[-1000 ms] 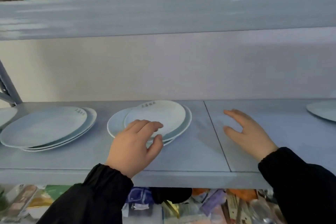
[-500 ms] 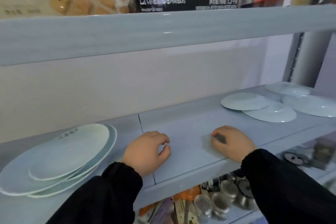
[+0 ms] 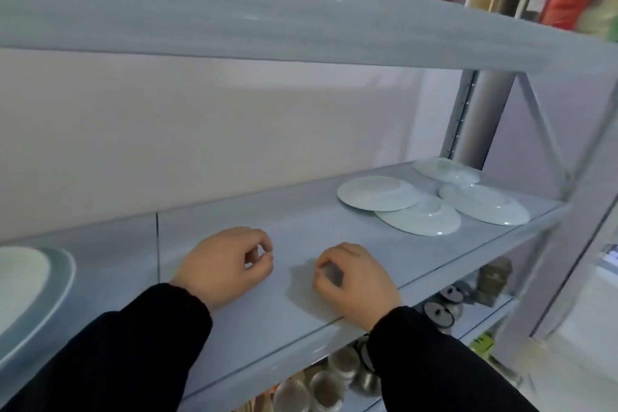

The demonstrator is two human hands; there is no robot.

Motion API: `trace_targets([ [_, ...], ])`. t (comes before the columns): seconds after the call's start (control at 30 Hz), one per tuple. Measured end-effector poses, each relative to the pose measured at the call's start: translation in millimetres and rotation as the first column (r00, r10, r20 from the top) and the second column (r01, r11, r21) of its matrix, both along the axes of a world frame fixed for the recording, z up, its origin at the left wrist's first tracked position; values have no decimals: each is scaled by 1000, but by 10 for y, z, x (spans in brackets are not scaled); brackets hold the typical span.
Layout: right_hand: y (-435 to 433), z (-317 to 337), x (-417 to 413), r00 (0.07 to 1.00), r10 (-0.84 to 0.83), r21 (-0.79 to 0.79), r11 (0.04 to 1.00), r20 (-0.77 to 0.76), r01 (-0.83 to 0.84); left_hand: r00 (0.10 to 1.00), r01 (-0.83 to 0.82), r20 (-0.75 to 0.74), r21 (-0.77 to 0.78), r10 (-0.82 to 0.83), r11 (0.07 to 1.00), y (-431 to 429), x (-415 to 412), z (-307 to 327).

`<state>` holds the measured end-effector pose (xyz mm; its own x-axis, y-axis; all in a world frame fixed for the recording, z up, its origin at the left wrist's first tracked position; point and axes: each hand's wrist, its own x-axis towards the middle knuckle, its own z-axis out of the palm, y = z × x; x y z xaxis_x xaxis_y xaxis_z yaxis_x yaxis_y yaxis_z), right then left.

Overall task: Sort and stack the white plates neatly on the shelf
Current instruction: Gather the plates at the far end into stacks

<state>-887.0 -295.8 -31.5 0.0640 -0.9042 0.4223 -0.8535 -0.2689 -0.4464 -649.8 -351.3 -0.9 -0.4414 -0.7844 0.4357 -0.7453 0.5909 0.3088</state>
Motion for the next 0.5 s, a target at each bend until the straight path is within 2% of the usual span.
trace_targets([
  [0.37,40,-11,0,1000,-6,1,1000,27,6,1000,15,20,48,-16,999,81,-19,2],
  [0.5,72,29,-6,989,70,12,997,132,-72,999,35,38,76,-38,996,111,-5,-20],
])
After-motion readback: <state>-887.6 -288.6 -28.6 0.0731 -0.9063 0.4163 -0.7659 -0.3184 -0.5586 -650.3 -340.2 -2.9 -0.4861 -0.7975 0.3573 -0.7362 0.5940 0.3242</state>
